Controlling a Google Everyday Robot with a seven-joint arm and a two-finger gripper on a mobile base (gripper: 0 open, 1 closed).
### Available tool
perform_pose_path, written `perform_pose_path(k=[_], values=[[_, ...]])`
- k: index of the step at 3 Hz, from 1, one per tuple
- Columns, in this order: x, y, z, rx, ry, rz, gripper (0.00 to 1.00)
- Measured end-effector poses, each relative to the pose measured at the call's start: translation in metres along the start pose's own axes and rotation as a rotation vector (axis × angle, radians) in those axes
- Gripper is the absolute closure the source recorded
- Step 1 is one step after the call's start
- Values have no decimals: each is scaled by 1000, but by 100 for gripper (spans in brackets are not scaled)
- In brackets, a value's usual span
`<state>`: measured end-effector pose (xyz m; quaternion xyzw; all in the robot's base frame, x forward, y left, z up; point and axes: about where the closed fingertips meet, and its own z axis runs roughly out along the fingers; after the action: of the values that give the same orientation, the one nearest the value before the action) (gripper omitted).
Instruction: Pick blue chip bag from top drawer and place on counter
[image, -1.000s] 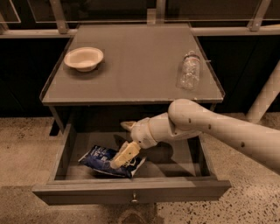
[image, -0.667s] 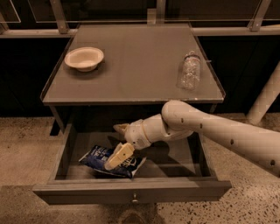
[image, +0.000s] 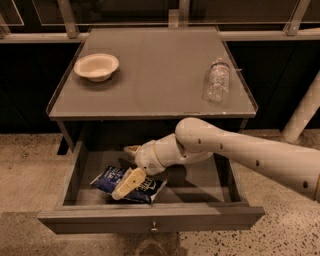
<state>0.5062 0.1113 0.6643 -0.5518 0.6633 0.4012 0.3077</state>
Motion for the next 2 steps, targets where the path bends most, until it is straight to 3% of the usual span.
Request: perform_pose_path(k=[1,2], values=[[7,5,3,89,67,-22,0],[19,4,10,113,122,-21,0]])
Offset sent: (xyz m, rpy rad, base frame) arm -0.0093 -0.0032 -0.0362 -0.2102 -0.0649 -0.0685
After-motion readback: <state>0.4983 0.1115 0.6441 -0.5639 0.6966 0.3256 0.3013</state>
